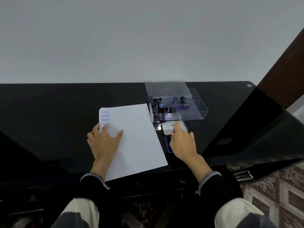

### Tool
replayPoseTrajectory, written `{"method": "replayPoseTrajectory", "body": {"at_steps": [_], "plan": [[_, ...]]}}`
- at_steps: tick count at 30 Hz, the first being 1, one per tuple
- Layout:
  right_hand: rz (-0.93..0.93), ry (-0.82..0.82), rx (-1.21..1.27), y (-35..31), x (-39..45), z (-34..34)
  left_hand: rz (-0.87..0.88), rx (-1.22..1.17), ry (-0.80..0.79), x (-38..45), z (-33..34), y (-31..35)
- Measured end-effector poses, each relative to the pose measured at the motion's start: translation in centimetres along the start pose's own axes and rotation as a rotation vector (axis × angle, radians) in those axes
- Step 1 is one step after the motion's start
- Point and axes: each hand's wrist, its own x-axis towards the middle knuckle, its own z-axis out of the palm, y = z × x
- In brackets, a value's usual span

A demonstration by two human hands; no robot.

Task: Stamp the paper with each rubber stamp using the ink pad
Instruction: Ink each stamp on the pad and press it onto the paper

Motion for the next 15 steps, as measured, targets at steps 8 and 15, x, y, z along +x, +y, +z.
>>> {"method": "replayPoseTrajectory", "body": {"at_steps": [8,15], "plan": [[-0.011,0.036,0.013,0.0,-0.4,0.1,0.003,-0.005,0.005,0.0,0.1,0.0],[-0.014,0.052,0.007,0.1,-0.6,0.3,0.000,0.001,0.005,0.0,0.2,-0.1]]}}
